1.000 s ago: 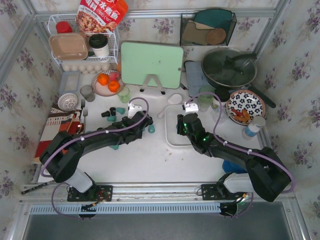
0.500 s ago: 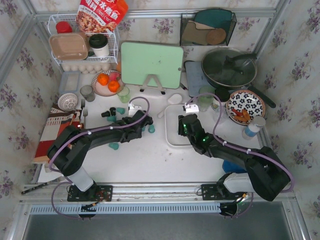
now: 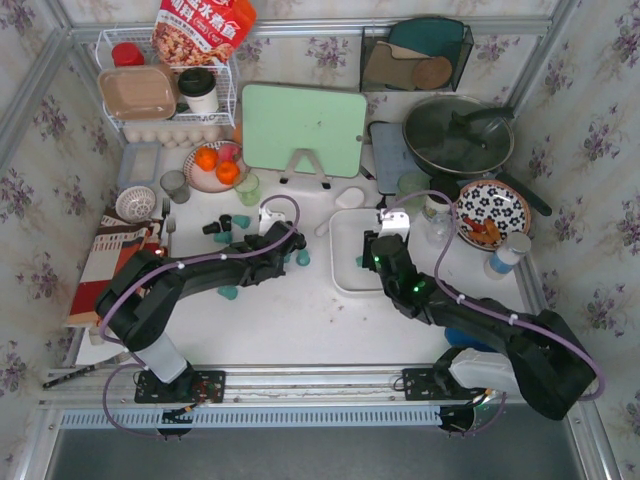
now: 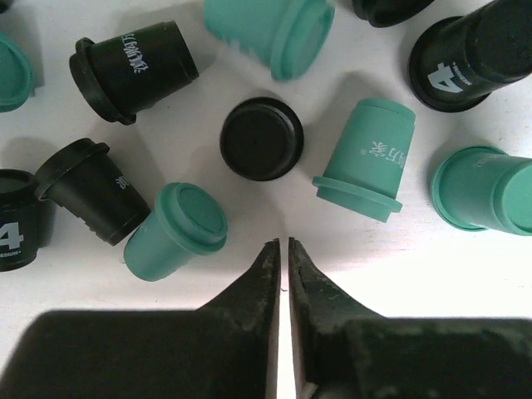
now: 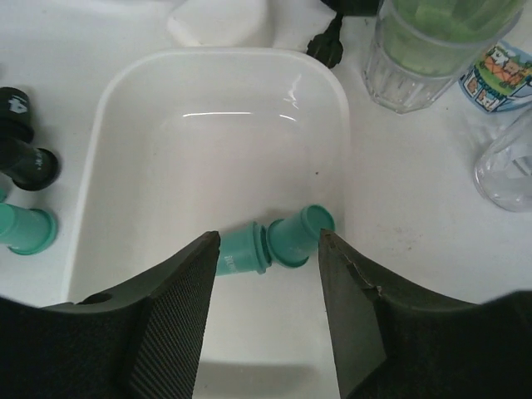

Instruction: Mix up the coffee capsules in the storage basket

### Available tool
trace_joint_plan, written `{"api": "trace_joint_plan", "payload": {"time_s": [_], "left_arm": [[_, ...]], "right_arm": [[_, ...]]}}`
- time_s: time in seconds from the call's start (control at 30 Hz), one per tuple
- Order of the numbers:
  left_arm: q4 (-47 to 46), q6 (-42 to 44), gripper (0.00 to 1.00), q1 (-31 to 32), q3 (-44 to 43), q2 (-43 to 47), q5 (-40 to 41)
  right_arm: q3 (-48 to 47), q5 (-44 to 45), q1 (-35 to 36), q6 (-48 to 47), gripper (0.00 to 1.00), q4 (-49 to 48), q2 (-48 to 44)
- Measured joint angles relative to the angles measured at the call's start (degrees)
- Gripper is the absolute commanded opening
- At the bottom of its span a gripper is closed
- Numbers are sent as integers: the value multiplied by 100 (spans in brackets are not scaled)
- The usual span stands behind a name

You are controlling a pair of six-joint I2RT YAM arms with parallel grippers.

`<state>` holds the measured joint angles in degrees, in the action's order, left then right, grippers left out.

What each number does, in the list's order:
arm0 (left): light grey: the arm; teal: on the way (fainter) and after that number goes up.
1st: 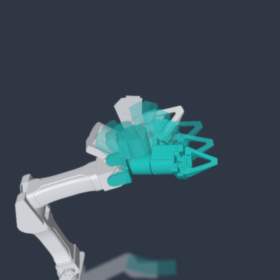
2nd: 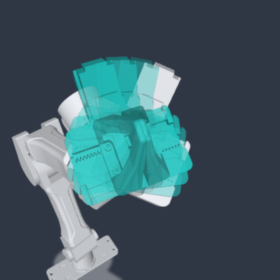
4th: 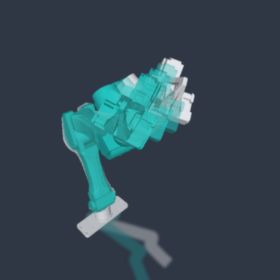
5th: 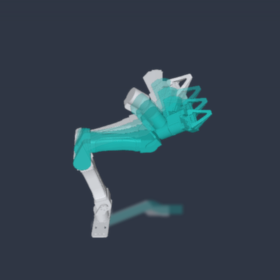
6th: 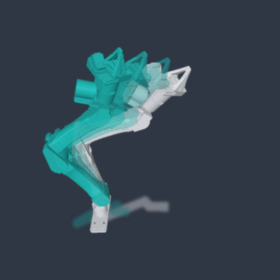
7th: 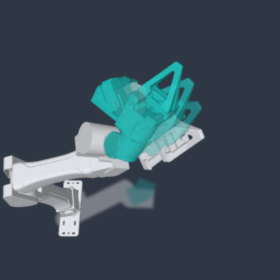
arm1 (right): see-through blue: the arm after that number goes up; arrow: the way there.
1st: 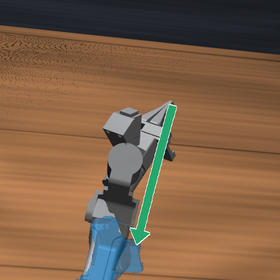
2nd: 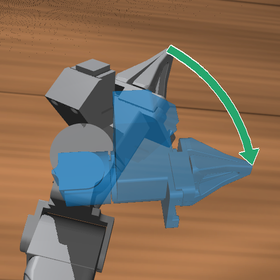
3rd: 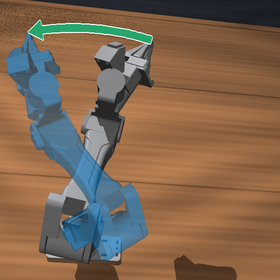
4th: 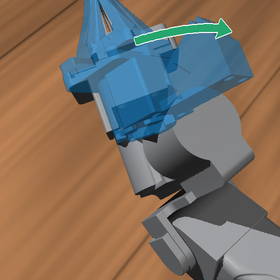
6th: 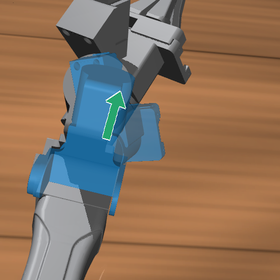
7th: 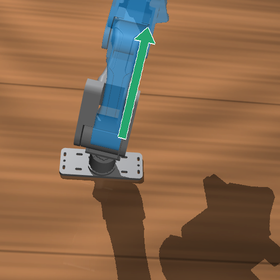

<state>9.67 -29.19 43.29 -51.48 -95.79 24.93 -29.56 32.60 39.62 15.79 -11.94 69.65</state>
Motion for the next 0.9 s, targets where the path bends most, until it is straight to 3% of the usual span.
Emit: {"api": "trace_joint_plan", "payload": {"time_s": [0.07,0.6,0.7,0.9], "left_arm": [[-4,35,0,0,11,0,-68],[-229,754,1,24,140,1062,-595],[-210,907,36,26,125,1176,-621],[140,935,52,-315,-192,767,-358]], "right_arm": [[129,61,59,-28,59,-81,-240],[181,-363,227,-212,60,-345,-446],[181,-494,232,-267,60,-417,-450],[164,-682,232,-280,60,-426,-398]]}}
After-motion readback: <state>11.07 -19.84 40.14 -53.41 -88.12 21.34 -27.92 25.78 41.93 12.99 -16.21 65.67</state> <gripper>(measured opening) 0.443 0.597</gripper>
